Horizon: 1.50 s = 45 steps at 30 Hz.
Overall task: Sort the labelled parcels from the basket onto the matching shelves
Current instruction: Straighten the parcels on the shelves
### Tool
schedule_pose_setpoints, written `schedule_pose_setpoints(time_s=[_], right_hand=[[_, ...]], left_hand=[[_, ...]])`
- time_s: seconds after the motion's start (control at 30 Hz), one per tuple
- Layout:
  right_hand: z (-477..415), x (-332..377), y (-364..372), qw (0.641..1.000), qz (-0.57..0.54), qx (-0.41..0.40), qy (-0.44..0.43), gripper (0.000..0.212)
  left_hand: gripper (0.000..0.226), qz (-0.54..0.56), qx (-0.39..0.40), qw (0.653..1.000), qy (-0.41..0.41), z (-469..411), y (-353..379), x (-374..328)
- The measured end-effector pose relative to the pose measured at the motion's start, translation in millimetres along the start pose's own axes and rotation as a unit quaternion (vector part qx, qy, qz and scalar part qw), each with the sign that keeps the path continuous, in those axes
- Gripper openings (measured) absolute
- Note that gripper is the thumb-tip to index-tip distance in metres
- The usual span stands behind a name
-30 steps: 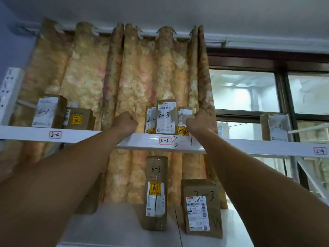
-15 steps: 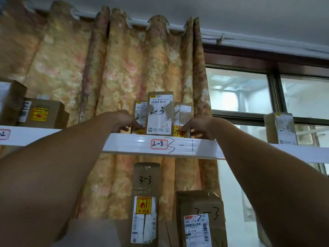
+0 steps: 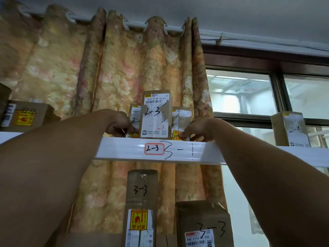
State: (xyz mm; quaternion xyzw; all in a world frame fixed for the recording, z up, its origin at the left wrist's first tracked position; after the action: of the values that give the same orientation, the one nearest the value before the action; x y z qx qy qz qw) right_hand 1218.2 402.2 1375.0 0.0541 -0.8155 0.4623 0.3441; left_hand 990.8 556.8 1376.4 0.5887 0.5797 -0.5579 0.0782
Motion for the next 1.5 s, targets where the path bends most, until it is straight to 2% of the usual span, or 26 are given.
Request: schedule_pose_setpoints(time_s=[0.13,0.3,0.4,0.43,0.53,0.57,0.6,0.67,0.7,0.8,0.9,1.03,1.13,1.23,1.3,1.4,1.47,1.5], right_hand=[[-6.9,-1.3,-5.2,0.999,0.044,-0.023,-0.006,0.045],[-10.6,-2.3,-6.8,0.998,0.037,-0.039,-0.019,0.048],[4.4,-2.4,-8.6,0.998,0.036,-0.052,-0.015,0.053],[5.8,-3.5,-13.9,0.997,0.020,-0.069,-0.011,0.055],[25.7,3.4,-39.5,0.980,-0.059,-0.185,-0.039,0.071],[30.4,8.6,-49.2,0.968,-0.091,-0.225,-0.065,0.074],[39.3,17.0,-54.1,0.956,-0.121,-0.248,-0.098,0.067],[58.7,37.8,-49.8,0.940,-0.182,-0.242,-0.160,0.041],[64.5,47.3,-44.5,0.937,-0.194,-0.227,-0.182,0.037],[74.8,64.6,-13.9,0.962,-0.154,-0.143,-0.174,0.049],[73.5,65.8,9.7,0.977,-0.126,-0.097,-0.143,0.047],[74.9,65.6,16.7,0.968,-0.162,-0.105,-0.161,0.030],[79.5,63.7,18.8,0.960,-0.168,-0.147,-0.171,0.031],[88.9,63.1,17.9,0.959,-0.141,-0.179,-0.169,0.029],[95.5,61.9,16.9,0.958,-0.130,-0.201,-0.159,0.025],[102.2,60.2,19.9,0.960,-0.098,-0.220,-0.142,0.032],[106.7,59.0,20.0,0.960,-0.081,-0.231,-0.136,0.030],[108.4,59.4,20.5,0.961,-0.076,-0.231,-0.134,0.036]], left_hand=[[0.019,0.002,-0.002,1.000,-0.004,-7.1,8.4,0.3],[0.023,0.013,-0.004,1.000,-0.008,-8.7,9.0,3.9],[0.010,0.024,-0.035,0.999,-0.009,2.1,4.2,1.9],[0.005,0.025,-0.054,0.998,-0.007,6.5,-0.3,2.4],[0.045,0.051,-0.123,0.991,0.033,12.0,-25.2,-1.6],[0.046,0.076,-0.158,0.983,0.063,19.0,-35.5,-7.7],[0.040,0.099,-0.179,0.975,0.091,26.1,-42.1,-15.0],[0.029,0.147,-0.160,0.968,0.124,37.4,-39.4,-26.4],[0.027,0.158,-0.133,0.970,0.128,43.1,-31.9,-31.2],[0.023,0.144,-0.084,0.980,0.107,56.8,-6.6,-34.0],[0.020,0.148,-0.066,0.983,0.091,68.1,13.0,-33.6],[0.024,0.145,-0.052,0.984,0.087,78.3,20.3,-33.6],[0.026,0.174,-0.037,0.980,0.087,79.5,17.6,-32.7],[0.018,0.181,-0.023,0.977,0.113,82.6,23.0,-38.4],[0.021,0.184,-0.033,0.971,0.149,82.3,23.7,-43.6],[0.025,0.160,-0.039,0.971,0.175,81.1,27.0,-46.7],[0.025,0.146,-0.032,0.975,0.165,77.8,30.0,-47.5],[0.025,0.139,-0.034,0.978,0.154,78.2,30.3,-46.5]])
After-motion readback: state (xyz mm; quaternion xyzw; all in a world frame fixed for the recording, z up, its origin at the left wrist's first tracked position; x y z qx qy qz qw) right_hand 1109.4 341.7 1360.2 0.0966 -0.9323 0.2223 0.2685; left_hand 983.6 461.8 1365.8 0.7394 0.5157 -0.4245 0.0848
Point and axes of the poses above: each hand's wrist, its own z-axis away from the middle knuckle, its own y-axis out of the palm, x = y × z, the point moved 8 cm from there along -z, towards the middle knuckle, and after that the axes turned 2 degrees about z, right-handed, at the moved point
